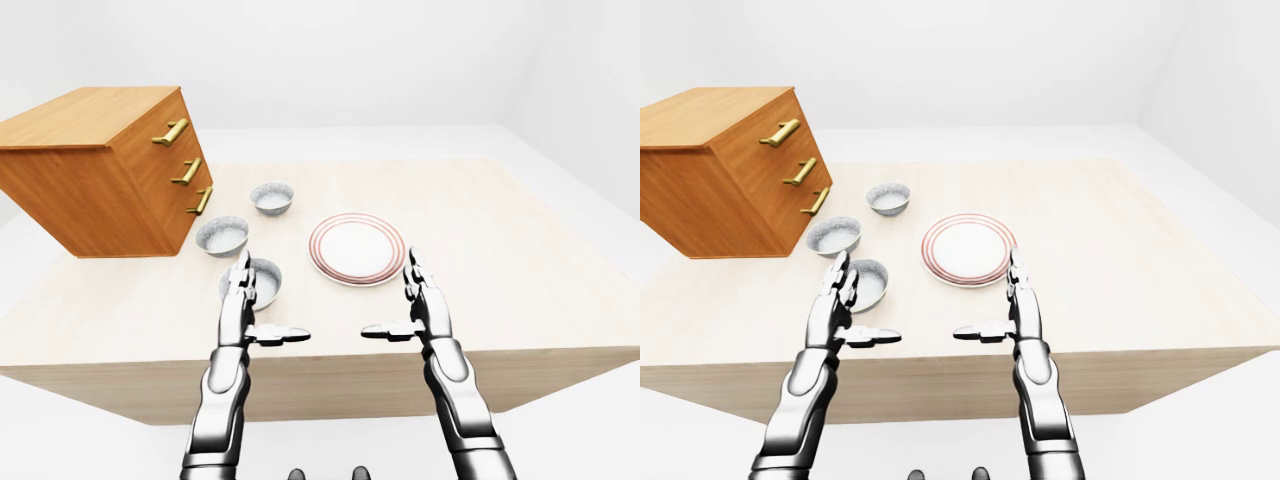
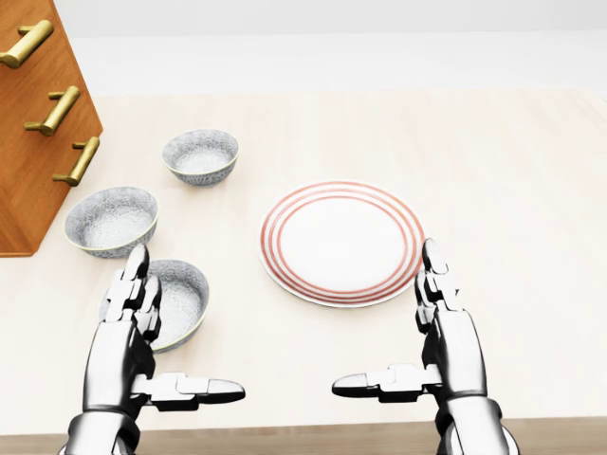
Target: Put the bowl at the front on the plate.
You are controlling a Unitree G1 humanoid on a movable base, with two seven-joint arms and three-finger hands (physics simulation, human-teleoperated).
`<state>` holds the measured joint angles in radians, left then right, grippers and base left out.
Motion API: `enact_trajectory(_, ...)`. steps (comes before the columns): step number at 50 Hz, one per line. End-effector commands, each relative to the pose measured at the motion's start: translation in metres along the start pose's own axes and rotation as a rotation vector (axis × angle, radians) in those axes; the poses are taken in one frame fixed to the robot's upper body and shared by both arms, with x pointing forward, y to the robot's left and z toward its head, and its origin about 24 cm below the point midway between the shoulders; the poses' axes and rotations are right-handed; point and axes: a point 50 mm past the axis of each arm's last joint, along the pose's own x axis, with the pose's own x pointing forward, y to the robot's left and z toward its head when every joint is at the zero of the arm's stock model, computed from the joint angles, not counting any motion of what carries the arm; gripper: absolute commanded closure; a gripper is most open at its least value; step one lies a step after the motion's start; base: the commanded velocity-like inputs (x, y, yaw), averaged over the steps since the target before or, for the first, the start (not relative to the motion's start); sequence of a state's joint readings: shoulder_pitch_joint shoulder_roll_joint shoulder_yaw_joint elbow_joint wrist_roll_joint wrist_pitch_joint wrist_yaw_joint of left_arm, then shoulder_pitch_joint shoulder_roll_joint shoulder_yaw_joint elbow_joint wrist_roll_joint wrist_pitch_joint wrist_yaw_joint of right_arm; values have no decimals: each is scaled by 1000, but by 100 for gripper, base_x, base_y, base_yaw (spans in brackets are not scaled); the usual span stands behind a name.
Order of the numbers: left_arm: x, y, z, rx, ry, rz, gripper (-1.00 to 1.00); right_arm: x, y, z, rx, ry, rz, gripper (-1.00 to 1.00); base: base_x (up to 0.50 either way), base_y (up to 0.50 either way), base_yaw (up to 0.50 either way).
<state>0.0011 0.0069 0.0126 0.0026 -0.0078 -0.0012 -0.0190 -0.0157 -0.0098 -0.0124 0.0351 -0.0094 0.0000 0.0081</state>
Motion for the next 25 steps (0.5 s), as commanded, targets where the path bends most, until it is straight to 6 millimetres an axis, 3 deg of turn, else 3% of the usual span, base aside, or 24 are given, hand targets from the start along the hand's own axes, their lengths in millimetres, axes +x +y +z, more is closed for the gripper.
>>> enact_trajectory(1, -1, 6, 0, -5, 2, -7, -100, 5, -6, -9, -34, 48, -5, -100, 0, 0, 0)
enact_trajectory(15, -7, 24, 16, -17, -48, 121, -100, 5, -7, -9, -46, 72, -26, -100, 0, 0, 0)
enact_trajectory(25, -25, 55, 33, -64, -125, 305, -100, 6, -8, -11, -49, 74, -36, -100, 0, 0, 0)
